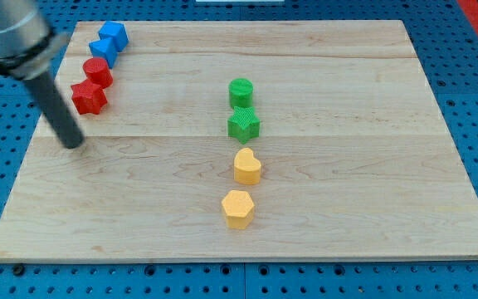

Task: Push the yellow hexagon into the yellow heart

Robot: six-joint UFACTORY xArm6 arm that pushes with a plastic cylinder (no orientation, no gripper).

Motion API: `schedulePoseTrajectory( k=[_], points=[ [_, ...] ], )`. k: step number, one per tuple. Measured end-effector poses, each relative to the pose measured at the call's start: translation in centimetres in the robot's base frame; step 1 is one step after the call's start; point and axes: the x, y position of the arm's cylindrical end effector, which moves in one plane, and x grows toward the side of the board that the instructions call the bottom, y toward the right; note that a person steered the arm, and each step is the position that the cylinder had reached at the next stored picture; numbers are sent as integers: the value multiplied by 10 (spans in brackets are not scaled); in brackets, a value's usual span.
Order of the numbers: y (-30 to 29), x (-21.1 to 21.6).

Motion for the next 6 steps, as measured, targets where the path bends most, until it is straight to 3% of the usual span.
schedulePoseTrajectory(
  k=[2,3,4,6],
  points=[
    [110,80],
    [130,137],
    [216,128],
    [268,52]
  ],
)
